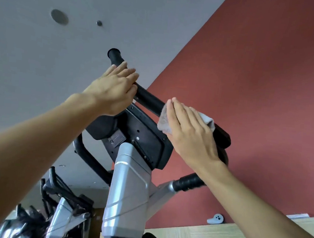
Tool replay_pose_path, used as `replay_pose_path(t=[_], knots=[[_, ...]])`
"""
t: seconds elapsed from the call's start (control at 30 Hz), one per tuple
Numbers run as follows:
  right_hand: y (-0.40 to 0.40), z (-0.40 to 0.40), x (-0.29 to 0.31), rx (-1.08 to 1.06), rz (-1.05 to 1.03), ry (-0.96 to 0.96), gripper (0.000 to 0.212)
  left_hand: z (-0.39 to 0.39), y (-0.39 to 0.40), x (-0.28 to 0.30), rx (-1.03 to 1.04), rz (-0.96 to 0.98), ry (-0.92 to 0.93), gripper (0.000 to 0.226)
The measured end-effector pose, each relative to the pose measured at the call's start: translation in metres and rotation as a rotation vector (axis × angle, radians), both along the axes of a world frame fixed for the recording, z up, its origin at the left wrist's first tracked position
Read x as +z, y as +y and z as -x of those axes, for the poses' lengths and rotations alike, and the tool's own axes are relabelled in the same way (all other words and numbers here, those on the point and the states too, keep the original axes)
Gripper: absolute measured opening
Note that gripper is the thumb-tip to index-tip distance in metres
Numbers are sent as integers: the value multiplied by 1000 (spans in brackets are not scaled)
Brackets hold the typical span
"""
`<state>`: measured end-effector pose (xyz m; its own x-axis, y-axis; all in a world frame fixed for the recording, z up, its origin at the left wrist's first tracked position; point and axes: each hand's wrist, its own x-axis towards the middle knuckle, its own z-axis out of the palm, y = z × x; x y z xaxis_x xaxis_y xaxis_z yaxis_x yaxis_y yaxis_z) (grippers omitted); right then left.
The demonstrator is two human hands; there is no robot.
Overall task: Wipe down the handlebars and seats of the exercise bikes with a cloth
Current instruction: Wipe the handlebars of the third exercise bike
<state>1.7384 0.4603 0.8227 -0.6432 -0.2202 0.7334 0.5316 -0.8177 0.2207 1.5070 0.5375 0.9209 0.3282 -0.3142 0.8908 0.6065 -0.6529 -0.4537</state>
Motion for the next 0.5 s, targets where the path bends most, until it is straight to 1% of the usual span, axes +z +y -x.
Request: replay_pose_path(t=[0.03, 0.1, 0.17, 0.2, 0.27, 0.33, 0.4, 0.5], knots=[[0, -5, -4, -8, -22, -30, 62, -1, -2, -3, 19, -6, 0, 51], [6, 5, 4, 40, -59, -61, 58, -5, -7, -8, 13, -20, 12, 53], [15, 24, 25, 107, -41, -48, 58, -18, -13, -11, -15, -20, 7, 64], [18, 32, 32, 135, -34, -52, 57, -25, -15, -12, -28, -23, -19, 68], [17, 29, 33, 165, -28, -88, 49, -37, -18, -11, -70, -25, -92, 67], [10, 4, 11, 119, -44, -146, 39, -42, -20, -12, -139, -19, -150, 63], [-2, -32, -21, 15, -82, -171, 41, -48, -23, -16, -159, -35, -137, 60], [-17, -84, -60, 7, -87, -124, 46, -65, -24, -25, -51, -68, -49, 60]])
